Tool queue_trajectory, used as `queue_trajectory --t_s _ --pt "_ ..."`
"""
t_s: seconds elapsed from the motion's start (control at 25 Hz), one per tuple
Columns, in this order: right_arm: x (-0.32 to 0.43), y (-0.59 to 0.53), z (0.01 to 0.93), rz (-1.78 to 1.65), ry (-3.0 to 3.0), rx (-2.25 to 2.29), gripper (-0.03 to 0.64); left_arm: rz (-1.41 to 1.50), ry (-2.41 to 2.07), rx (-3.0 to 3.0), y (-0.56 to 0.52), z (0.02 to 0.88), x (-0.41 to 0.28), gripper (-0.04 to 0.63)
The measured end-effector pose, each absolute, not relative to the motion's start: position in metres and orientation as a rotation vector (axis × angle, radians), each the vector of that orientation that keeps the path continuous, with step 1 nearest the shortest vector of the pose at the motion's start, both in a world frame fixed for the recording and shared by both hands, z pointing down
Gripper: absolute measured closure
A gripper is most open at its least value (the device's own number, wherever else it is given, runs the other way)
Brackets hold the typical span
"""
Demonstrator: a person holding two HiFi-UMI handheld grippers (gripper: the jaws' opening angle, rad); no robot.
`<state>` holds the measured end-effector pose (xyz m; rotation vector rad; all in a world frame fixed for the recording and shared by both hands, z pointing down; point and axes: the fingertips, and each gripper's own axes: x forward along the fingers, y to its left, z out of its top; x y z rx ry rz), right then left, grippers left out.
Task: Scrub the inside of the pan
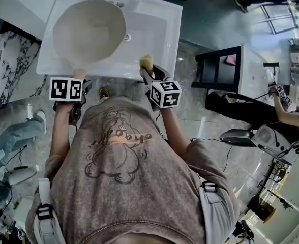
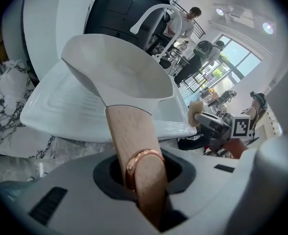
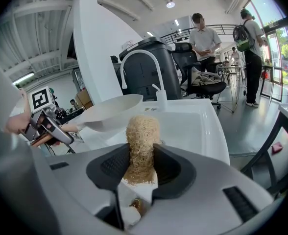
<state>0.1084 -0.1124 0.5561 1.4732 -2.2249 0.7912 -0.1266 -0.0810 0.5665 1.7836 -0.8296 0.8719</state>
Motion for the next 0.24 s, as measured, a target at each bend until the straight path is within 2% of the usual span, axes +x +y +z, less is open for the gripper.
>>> queue_trajectory --t_s 0.24 --pt "0.1069 -0.1129 0.5573 0.795 -2.231 1.465 0.462 0.862 -0.831 1.773 -0.0782 0.5674 -0.1269 0.499"
